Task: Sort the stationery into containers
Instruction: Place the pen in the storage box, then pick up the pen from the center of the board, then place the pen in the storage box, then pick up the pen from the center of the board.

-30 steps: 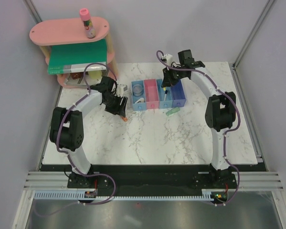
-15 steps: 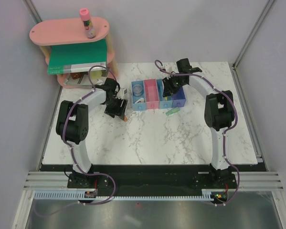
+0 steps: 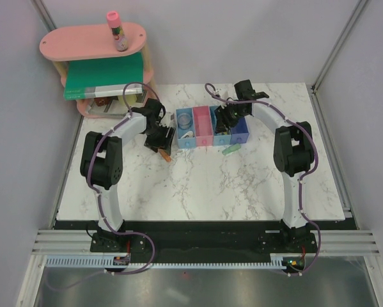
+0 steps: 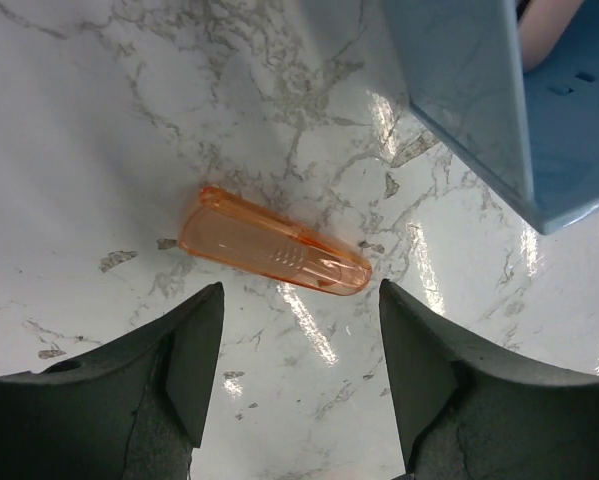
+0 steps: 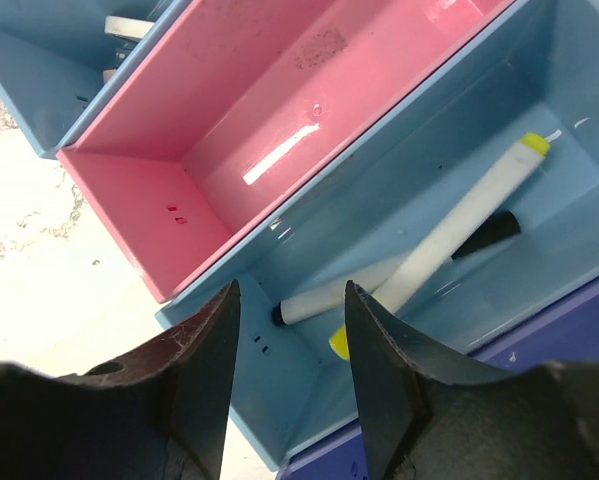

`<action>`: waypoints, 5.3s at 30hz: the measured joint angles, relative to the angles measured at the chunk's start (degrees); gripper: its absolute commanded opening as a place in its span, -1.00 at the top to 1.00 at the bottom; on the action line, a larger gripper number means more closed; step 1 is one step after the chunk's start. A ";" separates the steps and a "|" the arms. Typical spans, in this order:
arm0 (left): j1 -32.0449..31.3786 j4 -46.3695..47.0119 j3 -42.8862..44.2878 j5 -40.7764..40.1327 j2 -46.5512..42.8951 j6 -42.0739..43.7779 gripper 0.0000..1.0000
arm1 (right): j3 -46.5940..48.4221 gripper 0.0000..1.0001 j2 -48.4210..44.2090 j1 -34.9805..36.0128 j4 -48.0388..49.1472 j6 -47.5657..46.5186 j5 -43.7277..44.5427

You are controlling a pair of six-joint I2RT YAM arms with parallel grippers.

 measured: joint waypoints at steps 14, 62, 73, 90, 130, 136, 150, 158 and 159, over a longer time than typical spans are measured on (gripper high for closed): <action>-1.29 -1.25 0.76 -1.18 1.62 -0.24 -0.40 | -0.50 -0.12 -0.83 0.15 -0.20 -0.33 0.42; -6.51 -5.60 1.70 6.91 -10.21 1.05 0.96 | -18.47 -0.17 -28.33 1.16 0.70 -0.74 0.70; -9.99 -4.98 24.35 28.46 -4.68 -2.45 0.96 | -28.72 -0.93 -39.15 -0.17 7.89 4.72 14.01; -13.14 25.40 43.12 39.80 23.96 -26.97 0.96 | -45.22 -0.96 -56.13 -9.33 9.05 4.68 17.38; -15.45 46.45 39.80 30.47 33.90 -34.36 0.12 | -47.74 -0.96 -56.61 -12.72 8.83 5.79 11.91; -15.45 46.84 39.80 30.67 33.90 -34.36 0.09 | -47.74 -0.96 -56.61 -12.83 8.74 5.84 11.82; -15.96 26.05 35.87 38.21 25.20 -12.28 -0.01 | -47.69 -0.96 -58.66 -12.87 8.52 6.21 11.32; -23.23 12.33 24.02 24.59 13.42 7.45 -0.01 | -47.65 -0.96 -61.05 -12.94 8.55 6.62 10.08; -24.76 11.69 22.82 22.38 13.27 8.70 -0.01 | -47.67 -0.96 -61.40 -12.96 8.52 6.69 9.94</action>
